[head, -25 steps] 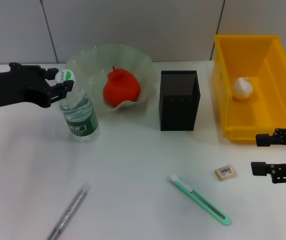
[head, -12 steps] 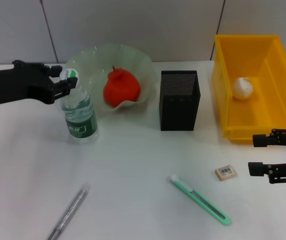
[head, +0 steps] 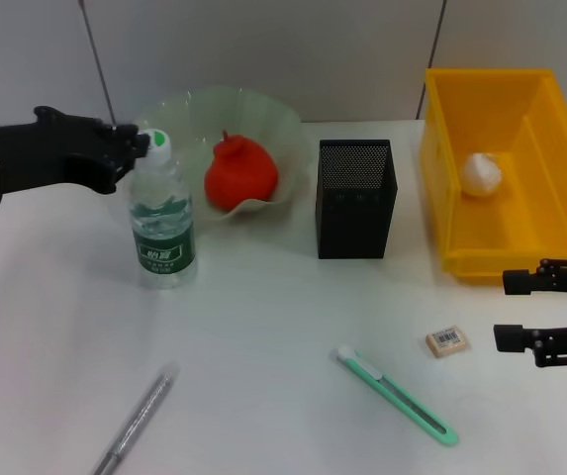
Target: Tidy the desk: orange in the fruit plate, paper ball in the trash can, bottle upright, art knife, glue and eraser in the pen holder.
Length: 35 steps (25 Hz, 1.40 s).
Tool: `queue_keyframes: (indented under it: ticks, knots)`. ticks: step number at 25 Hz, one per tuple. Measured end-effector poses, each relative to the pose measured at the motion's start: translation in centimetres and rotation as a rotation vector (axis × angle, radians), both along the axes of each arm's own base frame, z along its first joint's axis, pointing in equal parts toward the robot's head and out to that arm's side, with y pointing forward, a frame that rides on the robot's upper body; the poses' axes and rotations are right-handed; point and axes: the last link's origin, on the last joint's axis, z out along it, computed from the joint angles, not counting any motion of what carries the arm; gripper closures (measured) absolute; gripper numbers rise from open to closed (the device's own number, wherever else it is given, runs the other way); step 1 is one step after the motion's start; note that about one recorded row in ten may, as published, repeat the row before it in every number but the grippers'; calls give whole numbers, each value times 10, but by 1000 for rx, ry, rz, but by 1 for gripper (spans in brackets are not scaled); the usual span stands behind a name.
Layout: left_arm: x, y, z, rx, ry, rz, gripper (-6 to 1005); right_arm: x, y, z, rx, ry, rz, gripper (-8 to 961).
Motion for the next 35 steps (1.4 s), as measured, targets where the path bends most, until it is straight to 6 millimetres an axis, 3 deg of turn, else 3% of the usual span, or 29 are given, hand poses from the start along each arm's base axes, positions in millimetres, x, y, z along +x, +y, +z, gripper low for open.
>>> queue_keyframes:
  ticks: [6,10,15,19,21,23,24,25,26,27,29,30,33,34,35]
  knots:
    - [-11,-5,11,28,-12,28,911,0,0,0,-1,1,-1,168]
    - [-13,-18,31,69,-37,3,947,0,0,0,-2,1,-5,169]
    - [-18,-52,57,26,-165,-107,992,-5,5,6,-9,-15,-45,169]
    - [-51,-93,42,-185,-330,-181,968,-22,15,20,-48,-101,-165,169]
    - [-59,-101,37,-222,-359,-197,869,-28,17,21,-57,-124,-183,169]
    - [-67,-107,32,-250,-380,-206,770,-45,22,20,-93,-190,-223,169]
    - [-76,-112,28,-274,-392,-209,722,-66,28,16,-128,-287,-259,168]
    - [-76,-112,28,-274,-392,-209,674,-66,28,16,-128,-287,-259,168]
    - [-80,-115,27,-283,-395,-210,627,-85,32,8,-162,-398,-298,168]
    - [-85,-117,25,-294,-398,-211,579,-85,32,8,-162,-398,-298,168]
    - [-91,-123,23,-315,-395,-229,497,-114,40,-12,-209,-565,-339,168]
    - [-92,-126,21,-328,-395,-241,462,-114,40,-12,-209,-565,-339,168]
    - [-95,-133,19,-356,-378,-275,359,-138,48,-34,-224,-703,-350,168]
    - [-97,-134,19,-363,-368,-281,324,-149,52,-50,-223,-794,-349,169]
    - [-98,-135,18,-368,-357,-285,307,-149,52,-50,-223,-794,-349,169]
